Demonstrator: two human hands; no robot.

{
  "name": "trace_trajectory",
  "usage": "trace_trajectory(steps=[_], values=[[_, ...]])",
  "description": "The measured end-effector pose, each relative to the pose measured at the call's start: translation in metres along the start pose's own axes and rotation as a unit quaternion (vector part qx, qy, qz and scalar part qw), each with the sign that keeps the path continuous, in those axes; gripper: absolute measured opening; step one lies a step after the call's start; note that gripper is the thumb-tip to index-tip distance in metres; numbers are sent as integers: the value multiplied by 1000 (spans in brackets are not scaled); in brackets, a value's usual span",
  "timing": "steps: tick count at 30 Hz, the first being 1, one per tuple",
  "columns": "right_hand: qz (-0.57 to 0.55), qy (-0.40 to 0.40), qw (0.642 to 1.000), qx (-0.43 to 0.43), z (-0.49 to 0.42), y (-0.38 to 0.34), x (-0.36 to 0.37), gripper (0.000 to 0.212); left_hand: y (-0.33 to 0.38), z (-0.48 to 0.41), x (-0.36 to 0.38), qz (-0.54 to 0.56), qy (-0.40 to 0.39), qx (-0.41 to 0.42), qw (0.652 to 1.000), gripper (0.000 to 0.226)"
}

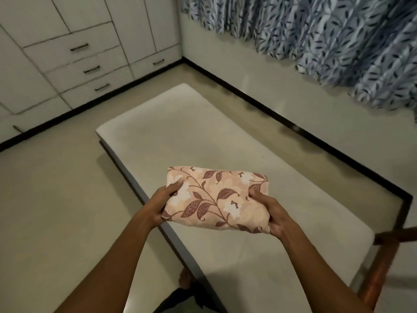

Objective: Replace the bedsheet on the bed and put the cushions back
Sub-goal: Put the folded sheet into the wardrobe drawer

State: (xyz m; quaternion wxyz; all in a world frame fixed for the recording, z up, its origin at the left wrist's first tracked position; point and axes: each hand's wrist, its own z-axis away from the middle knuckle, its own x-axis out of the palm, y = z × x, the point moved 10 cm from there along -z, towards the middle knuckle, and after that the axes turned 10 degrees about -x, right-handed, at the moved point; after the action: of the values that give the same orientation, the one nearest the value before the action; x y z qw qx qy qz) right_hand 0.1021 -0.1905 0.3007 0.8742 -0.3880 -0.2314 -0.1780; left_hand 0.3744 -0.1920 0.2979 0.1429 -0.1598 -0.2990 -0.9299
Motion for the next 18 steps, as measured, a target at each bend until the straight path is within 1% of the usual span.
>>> trace_trajectory(steps=[2, 4, 9, 15, 18], values=[[31, -18, 999, 8, -6, -1, 29, 59, 13, 18, -18, 21, 9, 23, 999, 54], [60, -36, 997, 14, -14, -3, 56, 55, 25, 33, -34, 38, 22, 38, 998, 53], [135, -68, 988, 28, -41, 12, 145, 53, 61, 70, -105, 84, 43, 74, 993, 47], [173, -87, 981, 9, -86, 46, 239, 66, 100, 96, -194, 109, 46, 92, 989, 49], [178, -90, 980, -4, -115, 74, 298, 70, 126, 108, -256, 104, 50, 92, 989, 50]])
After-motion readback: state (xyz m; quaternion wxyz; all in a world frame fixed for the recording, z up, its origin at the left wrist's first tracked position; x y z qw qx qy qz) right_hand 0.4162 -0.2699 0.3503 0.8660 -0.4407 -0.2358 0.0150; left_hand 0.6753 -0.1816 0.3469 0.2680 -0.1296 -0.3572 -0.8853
